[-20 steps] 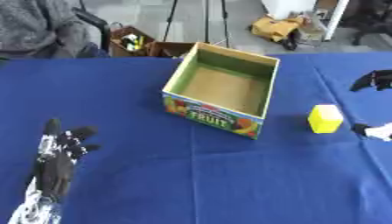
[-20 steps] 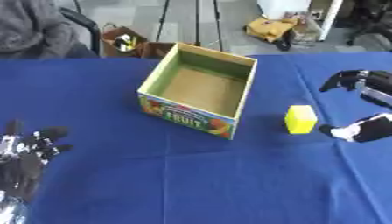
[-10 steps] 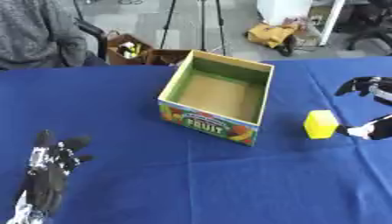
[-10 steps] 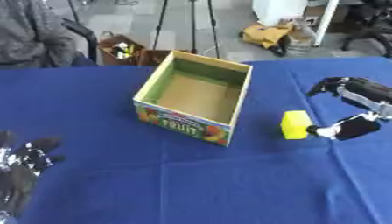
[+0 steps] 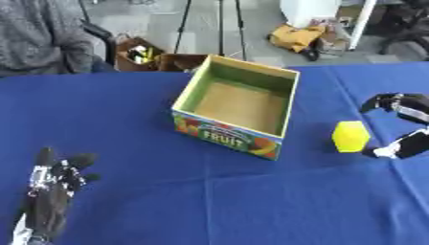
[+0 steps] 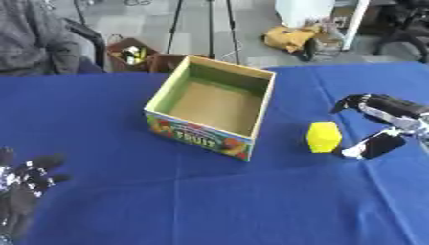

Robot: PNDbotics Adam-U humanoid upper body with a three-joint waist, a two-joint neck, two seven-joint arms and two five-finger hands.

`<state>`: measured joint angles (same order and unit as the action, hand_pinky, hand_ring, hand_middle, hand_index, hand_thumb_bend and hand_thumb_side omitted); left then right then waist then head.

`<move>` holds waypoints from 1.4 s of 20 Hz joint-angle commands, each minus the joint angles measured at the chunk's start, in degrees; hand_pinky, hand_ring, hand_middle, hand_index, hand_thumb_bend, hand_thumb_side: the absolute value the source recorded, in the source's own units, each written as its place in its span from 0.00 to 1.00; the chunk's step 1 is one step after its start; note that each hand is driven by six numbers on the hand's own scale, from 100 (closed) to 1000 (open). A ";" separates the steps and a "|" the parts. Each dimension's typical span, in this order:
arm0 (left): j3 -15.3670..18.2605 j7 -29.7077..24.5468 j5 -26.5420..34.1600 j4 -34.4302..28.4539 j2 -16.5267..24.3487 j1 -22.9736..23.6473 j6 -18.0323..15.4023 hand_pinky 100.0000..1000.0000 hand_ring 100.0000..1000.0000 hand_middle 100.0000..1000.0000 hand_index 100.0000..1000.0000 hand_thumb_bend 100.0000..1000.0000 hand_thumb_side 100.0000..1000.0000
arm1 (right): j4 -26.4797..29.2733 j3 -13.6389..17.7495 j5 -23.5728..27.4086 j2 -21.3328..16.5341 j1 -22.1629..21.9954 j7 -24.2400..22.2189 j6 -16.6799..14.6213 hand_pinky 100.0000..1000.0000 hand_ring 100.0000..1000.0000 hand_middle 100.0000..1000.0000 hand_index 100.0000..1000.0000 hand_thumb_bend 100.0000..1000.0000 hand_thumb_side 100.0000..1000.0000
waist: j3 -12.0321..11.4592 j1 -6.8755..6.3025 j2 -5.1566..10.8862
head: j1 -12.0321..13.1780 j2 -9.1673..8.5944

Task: Pick up objects on the table and place them in the box.

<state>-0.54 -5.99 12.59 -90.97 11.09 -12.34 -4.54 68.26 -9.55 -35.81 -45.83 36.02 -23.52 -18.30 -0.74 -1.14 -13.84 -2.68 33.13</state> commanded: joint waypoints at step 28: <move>-0.79 -1.13 -0.11 -0.59 0.32 -1.09 0.10 0.70 0.84 0.68 0.63 0.42 1.00 | -6.81 1.73 -1.97 1.60 4.64 -2.68 0.12 0.78 0.85 0.79 0.82 0.26 0.23 | -1.38 -0.29 0.23 | -1.85 1.07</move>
<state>-1.17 -6.85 12.58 -90.96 11.01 -12.65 -4.36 61.27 -8.48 -37.32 -43.01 39.80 -25.94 -18.00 -2.14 -1.53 -14.47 -4.41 33.97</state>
